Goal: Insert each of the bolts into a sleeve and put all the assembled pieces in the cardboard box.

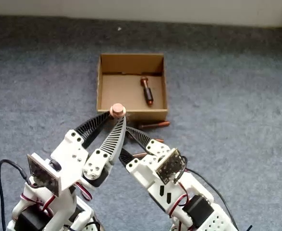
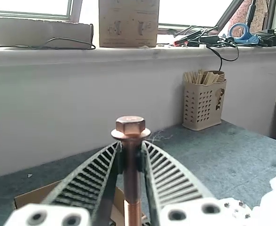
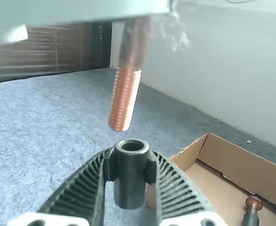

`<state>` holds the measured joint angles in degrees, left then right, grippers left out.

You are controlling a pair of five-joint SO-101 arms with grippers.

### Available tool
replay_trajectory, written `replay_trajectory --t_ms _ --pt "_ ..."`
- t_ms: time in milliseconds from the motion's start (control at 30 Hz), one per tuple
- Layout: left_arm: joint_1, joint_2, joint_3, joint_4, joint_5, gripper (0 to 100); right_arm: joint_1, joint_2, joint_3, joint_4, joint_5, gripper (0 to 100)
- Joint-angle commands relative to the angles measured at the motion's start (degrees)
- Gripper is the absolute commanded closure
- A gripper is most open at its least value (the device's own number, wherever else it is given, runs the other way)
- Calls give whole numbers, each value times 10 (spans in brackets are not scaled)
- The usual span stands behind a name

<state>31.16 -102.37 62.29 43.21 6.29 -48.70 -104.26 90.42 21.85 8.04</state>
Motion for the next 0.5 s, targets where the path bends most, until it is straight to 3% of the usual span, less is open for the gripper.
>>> replay_trajectory --t_ms 0,467 --pt "6 -3 -22 0 4 994 -6 -9 -7 -28 4 994" --pt "2 -3 0 -3 4 994 -31 -9 -14 -28 4 994"
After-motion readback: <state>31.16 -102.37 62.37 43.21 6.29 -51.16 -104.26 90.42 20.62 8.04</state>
